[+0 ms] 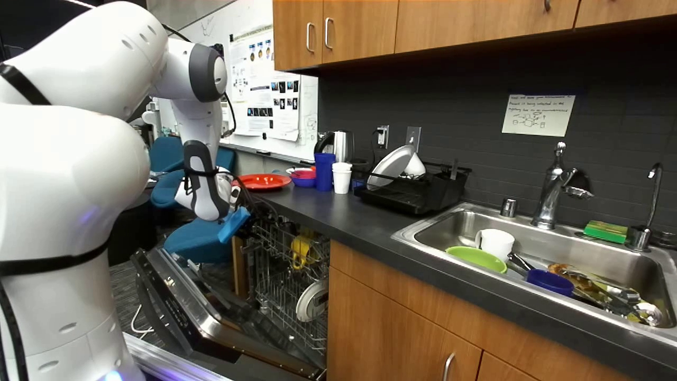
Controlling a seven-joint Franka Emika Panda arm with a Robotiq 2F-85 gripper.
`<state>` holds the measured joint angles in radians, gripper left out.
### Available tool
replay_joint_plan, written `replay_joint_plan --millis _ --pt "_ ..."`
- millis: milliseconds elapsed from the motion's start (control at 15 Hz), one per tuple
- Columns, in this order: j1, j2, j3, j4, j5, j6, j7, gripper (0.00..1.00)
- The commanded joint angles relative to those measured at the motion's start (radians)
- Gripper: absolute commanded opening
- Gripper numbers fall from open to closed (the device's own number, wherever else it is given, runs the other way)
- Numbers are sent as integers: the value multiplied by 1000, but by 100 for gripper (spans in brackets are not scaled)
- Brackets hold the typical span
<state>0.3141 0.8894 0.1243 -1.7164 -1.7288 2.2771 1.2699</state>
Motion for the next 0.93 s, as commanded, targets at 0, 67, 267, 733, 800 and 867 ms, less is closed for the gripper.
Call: replay_joint_plan --millis 0,67,267,733,800,867 --pt "-32 -25 14 -53 -41 -18 102 100" --pt "-34 -34 16 -69 -45 -21 129 100" --pt "-37 -47 20 -91 -69 -28 194 100" --pt "-23 -72 45 -116 -217 -86 295 100" --pt "-25 -76 52 -124 -237 -95 305 100" --pt "-25 -78 58 -133 -256 -105 316 100"
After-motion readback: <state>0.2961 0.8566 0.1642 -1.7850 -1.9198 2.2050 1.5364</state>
